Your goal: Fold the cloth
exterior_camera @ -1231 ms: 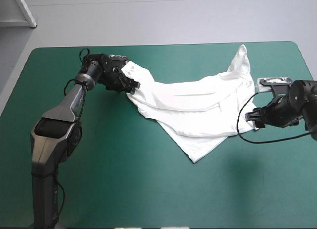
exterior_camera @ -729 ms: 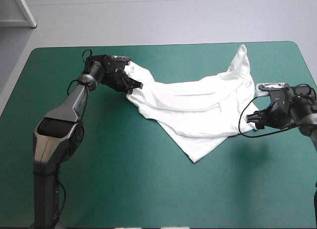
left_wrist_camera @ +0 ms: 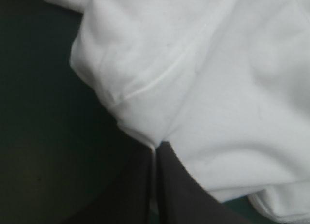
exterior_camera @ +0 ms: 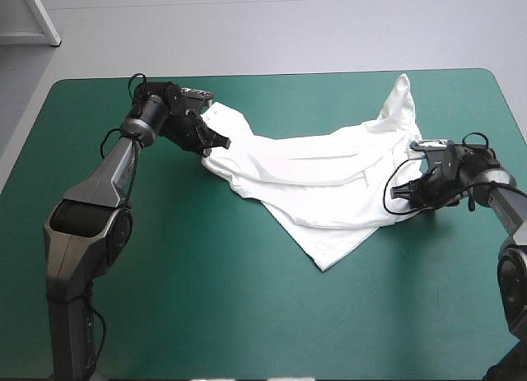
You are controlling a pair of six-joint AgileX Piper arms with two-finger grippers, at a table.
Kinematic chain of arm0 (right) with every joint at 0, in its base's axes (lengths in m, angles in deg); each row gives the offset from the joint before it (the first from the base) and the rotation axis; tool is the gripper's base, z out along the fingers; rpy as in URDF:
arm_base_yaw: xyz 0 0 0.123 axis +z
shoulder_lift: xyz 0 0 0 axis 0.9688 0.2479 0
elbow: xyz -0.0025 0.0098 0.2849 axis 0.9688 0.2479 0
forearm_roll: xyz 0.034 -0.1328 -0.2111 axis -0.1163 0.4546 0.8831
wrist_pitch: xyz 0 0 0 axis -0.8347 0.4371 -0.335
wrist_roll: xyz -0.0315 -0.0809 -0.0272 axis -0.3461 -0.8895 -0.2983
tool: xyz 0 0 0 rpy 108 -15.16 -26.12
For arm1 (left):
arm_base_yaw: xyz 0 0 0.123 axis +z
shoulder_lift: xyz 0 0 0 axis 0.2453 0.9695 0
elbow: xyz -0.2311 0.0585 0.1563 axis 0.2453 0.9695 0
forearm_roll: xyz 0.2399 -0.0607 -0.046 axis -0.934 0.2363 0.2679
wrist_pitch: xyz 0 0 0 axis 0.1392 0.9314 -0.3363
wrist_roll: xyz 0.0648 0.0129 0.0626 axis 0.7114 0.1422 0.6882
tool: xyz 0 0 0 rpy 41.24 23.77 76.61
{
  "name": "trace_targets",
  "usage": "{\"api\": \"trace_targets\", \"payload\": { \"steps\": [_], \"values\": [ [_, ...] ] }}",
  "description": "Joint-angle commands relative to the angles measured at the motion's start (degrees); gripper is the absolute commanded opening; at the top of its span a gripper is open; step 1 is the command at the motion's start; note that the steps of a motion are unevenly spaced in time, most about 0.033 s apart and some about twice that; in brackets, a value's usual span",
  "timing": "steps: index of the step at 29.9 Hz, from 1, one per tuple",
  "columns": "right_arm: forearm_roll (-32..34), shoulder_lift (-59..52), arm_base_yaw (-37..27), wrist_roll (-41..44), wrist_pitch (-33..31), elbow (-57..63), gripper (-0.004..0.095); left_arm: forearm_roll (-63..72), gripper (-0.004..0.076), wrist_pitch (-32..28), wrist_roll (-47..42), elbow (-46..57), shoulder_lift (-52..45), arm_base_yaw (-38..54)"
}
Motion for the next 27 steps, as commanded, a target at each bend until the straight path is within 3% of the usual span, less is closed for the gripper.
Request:
{"api": "trace_targets", "payload": {
  "steps": [1, 3, 8, 13, 19, 27],
  "values": [
    [-0.61, 0.5, 0.02, -2.03, 4.3, 0.07, 0.0164, 0.56, -0.0008, 0.67, -0.6, -1.46, -4.37, -0.23],
    [-0.51, 0.37, 0.02, -2.03, 4.56, 0.07, -0.0019, 0.56, -0.0008, 1.12, -0.72, -1.72, -4.37, -0.23],
    [-0.3, -2.68, 0.02, -2.03, 4.15, -0.72, -0.0019, 0.59, -0.0008, 1.23, -0.73, -4.22, -6.29, -0.23],
    [-0.18, -8.88, 0.02, -1.85, -1.23, -5.56, -0.0019, 0.33, -0.0008, 1.23, -0.73, -7.98, -10.87, -0.23],
    [-0.52, -18.08, 0.02, -1.6, -8.74, -17.84, -0.0018, 0.57, -0.0008, 1.9, -0.73, -14.15, -17.81, -0.23],
    [-0.52, -27.1, 0.02, -0.86, -13.8, -38.66, -0.0018, 0.67, -0.0008, 4.8, -0.85, -26.3, -24.95, -0.23]
  ]
}}
